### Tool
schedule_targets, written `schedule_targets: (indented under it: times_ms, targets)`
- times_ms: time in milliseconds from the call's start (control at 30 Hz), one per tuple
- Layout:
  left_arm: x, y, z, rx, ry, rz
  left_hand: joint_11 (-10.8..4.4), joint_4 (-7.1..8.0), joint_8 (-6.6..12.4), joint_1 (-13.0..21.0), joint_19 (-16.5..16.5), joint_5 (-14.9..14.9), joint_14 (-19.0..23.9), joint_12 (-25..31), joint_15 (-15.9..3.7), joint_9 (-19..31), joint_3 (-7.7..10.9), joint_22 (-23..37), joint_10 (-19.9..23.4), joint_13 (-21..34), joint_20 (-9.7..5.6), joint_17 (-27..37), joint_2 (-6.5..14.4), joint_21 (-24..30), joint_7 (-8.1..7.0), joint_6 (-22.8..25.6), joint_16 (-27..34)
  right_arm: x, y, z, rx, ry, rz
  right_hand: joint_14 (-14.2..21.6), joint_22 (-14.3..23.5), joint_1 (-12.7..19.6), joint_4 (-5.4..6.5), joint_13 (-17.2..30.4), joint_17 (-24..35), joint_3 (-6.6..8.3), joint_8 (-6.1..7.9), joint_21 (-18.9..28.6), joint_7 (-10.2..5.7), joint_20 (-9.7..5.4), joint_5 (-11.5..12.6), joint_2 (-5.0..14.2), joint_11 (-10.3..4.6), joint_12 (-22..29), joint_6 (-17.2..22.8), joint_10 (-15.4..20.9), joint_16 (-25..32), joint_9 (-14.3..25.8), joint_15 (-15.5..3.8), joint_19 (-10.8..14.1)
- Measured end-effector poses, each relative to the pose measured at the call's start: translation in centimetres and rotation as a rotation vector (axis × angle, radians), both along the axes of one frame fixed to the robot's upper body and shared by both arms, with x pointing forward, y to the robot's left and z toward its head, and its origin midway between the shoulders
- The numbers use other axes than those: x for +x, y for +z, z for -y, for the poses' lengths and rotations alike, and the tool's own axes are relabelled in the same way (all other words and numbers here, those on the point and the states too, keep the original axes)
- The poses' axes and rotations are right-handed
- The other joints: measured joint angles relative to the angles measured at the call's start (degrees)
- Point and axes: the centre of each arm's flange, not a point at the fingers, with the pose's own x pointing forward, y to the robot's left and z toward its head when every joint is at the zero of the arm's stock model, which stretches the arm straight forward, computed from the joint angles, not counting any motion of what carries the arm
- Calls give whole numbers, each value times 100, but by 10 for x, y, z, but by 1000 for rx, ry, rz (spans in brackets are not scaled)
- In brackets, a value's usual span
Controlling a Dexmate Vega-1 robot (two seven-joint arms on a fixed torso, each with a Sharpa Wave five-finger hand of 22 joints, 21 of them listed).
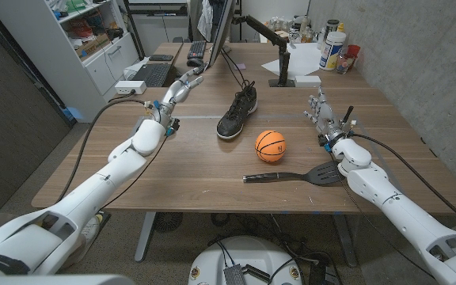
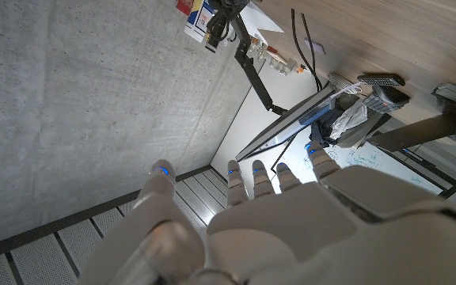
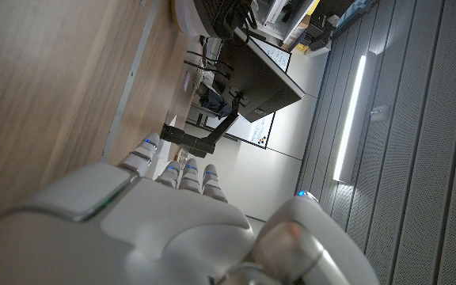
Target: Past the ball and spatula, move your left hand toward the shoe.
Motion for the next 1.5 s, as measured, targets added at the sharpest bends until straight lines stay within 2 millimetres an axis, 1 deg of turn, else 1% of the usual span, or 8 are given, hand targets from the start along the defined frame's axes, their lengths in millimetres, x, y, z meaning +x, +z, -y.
schedule_targets:
  times_ms: [300,400,633,700,1100,1133,1400,1500]
  targets:
    - [-1,5,7,63,66,28,0,-23,0,84,21,0,0,24,0,0,23,0,62,0,-21,-14,23,0,28,31,1,-4,-1,3,-2,3,8,0,0,0,0,0,0,0,0,0,0,0,0,0,0,0,0,0,0,0,0,0]
    - [0,7,10,86,93,42,-22,-48,0,84,21,0,23,25,-22,-1,47,-8,83,0,-21,-14,23,0,-11,70,25,-6,0,4,-1,3,10,0,0,0,-1,0,0,-1,0,0,0,0,0,0,0,0,0,0,0,0,0,0]
    - [1,12,17,135,136,71,-32,-48,0,128,74,0,76,28,-35,-1,48,-13,153,0,-30,-13,23,22,12,156,27,-7,0,5,-1,3,15,0,0,0,-24,0,0,-24,0,0,0,0,0,0,0,0,0,0,0,0,0,0]
    - [3,13,18,163,169,86,-31,-48,44,136,74,0,105,28,-63,-1,47,-13,153,0,-30,-13,15,22,21,164,28,-8,1,7,-2,2,17,0,0,0,-24,0,0,-24,0,0,0,0,0,0,0,0,1,0,0,0,0,0]
    - [12,18,27,203,190,93,-33,-71,44,181,138,0,133,28,-35,-1,71,-12,154,0,-48,-13,31,44,-11,194,27,-9,3,7,-2,1,19,0,0,0,-24,0,0,-24,0,23,0,0,0,0,0,0,1,0,0,0,0,0]
    - [13,18,27,242,247,124,-52,-71,44,181,138,0,133,28,-35,-1,71,-12,173,0,-48,-13,31,44,-11,194,27,-10,5,9,-4,0,23,0,0,0,-24,0,0,-24,0,23,0,0,0,0,0,0,1,0,0,0,0,0]
    - [17,21,34,275,272,144,-31,-71,44,234,157,0,133,66,-35,-1,70,-12,195,0,-29,-12,22,44,19,224,27,-9,5,9,-7,-2,21,0,0,0,-24,0,0,-24,0,23,0,0,0,0,0,0,1,0,0,-1,0,0]
    - [18,22,36,289,284,155,-31,-71,44,234,187,0,155,66,-57,-1,70,-12,195,0,-59,-12,22,44,8,236,27,-9,7,9,-10,-4,21,0,0,0,-24,0,0,-24,0,23,0,0,0,0,0,0,1,0,0,0,0,1]
